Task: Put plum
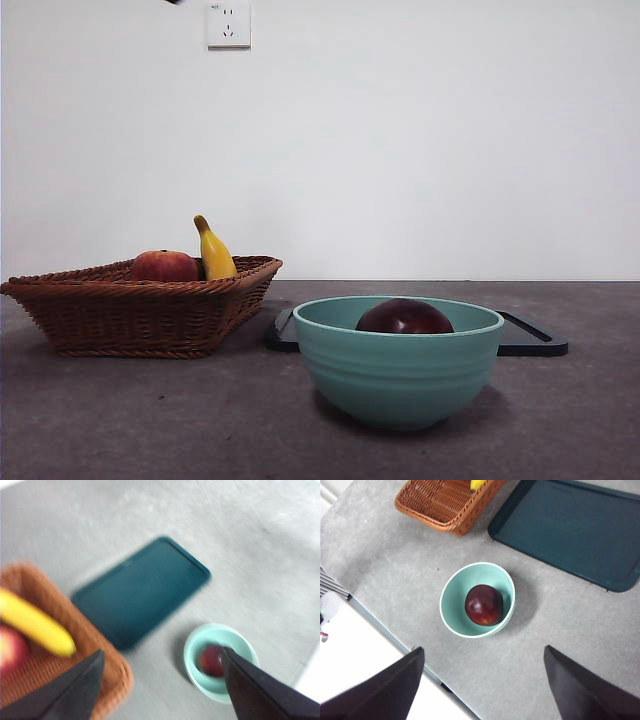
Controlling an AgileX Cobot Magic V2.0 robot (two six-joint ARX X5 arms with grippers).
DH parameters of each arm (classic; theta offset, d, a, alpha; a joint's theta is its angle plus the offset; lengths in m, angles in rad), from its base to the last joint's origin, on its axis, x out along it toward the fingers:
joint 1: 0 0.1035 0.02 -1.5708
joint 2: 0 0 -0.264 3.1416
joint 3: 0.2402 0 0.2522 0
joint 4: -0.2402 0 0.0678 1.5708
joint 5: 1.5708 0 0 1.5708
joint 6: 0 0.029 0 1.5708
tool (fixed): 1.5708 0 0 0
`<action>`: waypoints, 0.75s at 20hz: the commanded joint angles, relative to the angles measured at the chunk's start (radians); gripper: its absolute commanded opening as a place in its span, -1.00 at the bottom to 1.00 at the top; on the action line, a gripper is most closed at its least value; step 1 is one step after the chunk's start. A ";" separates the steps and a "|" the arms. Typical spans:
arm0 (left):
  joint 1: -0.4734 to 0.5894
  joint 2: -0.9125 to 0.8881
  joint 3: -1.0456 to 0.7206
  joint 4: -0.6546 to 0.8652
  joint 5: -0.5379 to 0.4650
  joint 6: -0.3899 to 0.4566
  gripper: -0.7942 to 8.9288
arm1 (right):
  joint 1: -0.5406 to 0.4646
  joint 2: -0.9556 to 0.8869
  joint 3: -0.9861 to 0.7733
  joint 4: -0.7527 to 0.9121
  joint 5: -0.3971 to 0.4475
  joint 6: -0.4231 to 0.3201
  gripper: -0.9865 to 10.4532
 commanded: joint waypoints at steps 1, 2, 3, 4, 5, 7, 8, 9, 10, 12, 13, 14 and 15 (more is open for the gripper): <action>0.036 -0.028 -0.023 -0.056 0.110 0.019 -0.07 | 0.003 0.008 0.021 0.014 0.000 0.008 -0.16; 0.047 -0.048 -0.053 -0.072 0.146 0.023 -0.07 | 0.003 0.008 0.021 0.018 0.000 0.008 -0.16; 0.052 -0.068 -0.088 -0.084 0.173 0.027 -0.07 | 0.003 0.008 0.021 0.023 0.000 0.008 -0.16; 0.053 -0.089 -0.128 -0.088 0.195 0.028 -0.07 | 0.003 0.008 0.021 0.026 0.000 0.008 -0.16; 0.053 -0.108 -0.171 -0.090 0.214 0.028 -0.07 | 0.003 0.008 0.021 0.026 0.000 0.008 -0.16; 0.050 -0.143 -0.254 -0.095 0.244 0.028 -0.07 | 0.003 0.008 0.021 0.026 0.000 0.009 -0.16; 0.050 -0.156 -0.293 -0.098 0.263 0.029 -0.07 | 0.003 0.008 0.021 0.025 0.000 0.009 -0.16; 0.050 -0.166 -0.325 -0.100 0.274 0.029 -0.07 | 0.003 0.008 0.021 0.025 0.000 0.009 -0.16; 0.051 -0.171 -0.350 -0.101 0.284 0.029 -0.07 | 0.003 0.008 0.021 0.025 0.000 0.009 -0.16; 0.050 -0.172 -0.365 -0.124 0.284 0.035 -0.07 | 0.003 0.008 0.021 0.025 0.000 0.012 -0.16; 0.050 -0.172 -0.365 -0.124 0.287 0.037 -0.07 | 0.003 0.008 0.021 0.025 0.000 0.016 -0.16; 0.050 -0.172 -0.365 -0.119 0.290 0.037 -0.07 | 0.003 0.012 0.021 0.025 0.000 0.021 -0.16; 0.050 -0.172 -0.365 -0.117 0.290 0.037 -0.07 | 0.003 0.018 0.020 0.024 0.000 0.031 -0.16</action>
